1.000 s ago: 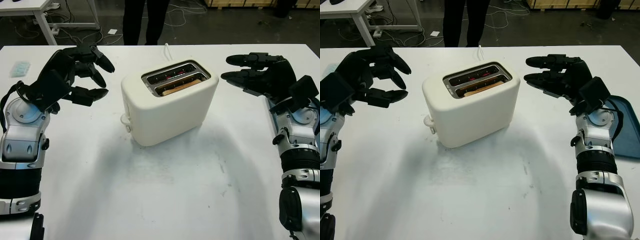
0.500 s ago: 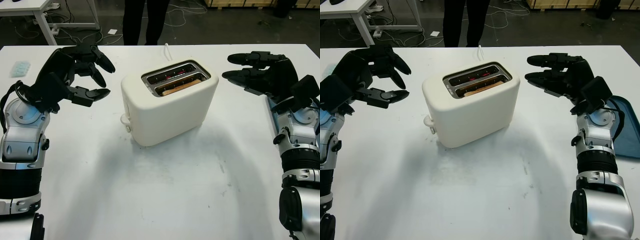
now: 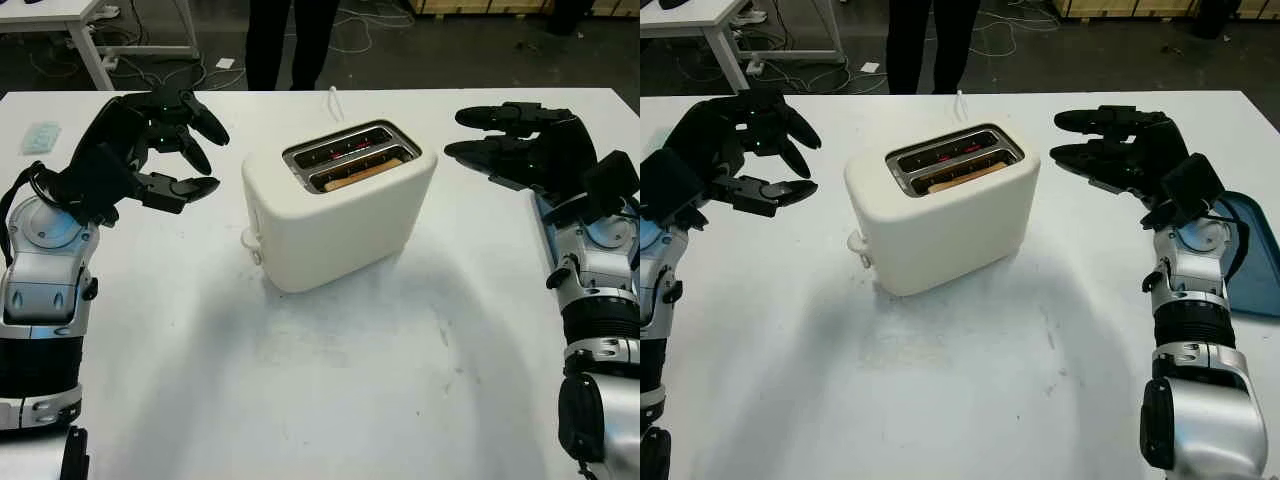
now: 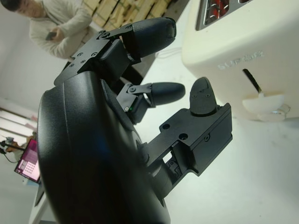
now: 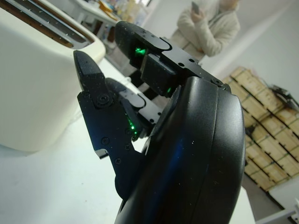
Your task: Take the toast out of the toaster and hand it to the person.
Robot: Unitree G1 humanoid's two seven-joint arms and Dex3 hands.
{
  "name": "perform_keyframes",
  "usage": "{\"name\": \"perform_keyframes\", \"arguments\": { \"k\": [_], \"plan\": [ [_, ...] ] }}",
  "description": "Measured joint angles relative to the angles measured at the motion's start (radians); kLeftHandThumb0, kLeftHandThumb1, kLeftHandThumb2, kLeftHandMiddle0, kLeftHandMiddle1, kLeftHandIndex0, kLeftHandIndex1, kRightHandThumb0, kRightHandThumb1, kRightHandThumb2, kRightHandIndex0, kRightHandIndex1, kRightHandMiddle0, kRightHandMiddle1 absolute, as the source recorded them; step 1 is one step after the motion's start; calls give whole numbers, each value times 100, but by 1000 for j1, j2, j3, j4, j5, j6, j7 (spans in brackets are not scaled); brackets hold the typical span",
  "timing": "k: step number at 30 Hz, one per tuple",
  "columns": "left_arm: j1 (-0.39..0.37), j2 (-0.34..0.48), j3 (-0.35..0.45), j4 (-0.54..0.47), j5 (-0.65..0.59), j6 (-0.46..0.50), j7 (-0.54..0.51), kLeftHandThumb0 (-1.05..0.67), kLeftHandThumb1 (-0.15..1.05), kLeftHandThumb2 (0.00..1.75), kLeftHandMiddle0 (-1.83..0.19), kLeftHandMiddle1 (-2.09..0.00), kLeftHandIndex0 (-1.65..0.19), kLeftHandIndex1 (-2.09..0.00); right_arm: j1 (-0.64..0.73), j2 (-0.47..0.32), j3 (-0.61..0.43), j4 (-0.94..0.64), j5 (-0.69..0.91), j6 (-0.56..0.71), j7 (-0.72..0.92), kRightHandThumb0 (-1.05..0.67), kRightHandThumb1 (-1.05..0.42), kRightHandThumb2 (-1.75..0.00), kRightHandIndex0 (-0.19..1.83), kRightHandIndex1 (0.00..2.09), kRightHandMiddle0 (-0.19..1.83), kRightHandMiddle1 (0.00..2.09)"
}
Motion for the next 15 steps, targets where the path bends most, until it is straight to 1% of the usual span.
{"name": "perform_keyframes", "arguments": {
  "k": [4,7,10,12,15],
  "plan": [
    [0,0,0,1,0,0,0,29,37,84,-72,-137,-66,-116,0,0,0,9,0,-4,1,-25,-77,0,116,0,104,0],
    [0,-2,0,6,-2,1,0,29,39,87,-72,-138,-65,-117,0,0,-1,21,1,-5,4,-24,-77,0,117,0,105,0],
    [0,-7,3,7,-8,1,0,19,42,94,-70,-140,-64,-121,0,0,-2,24,5,-5,10,-24,-77,0,117,0,105,0],
    [0,-8,3,7,-7,1,1,11,45,98,-70,-140,-63,-121,0,0,-2,24,4,-6,9,-25,-77,0,117,0,105,0],
    [0,-7,3,6,4,1,12,2,55,98,-73,-134,-65,-118,0,0,-2,24,4,-7,7,-26,-77,0,117,0,105,0]
  ]
}}
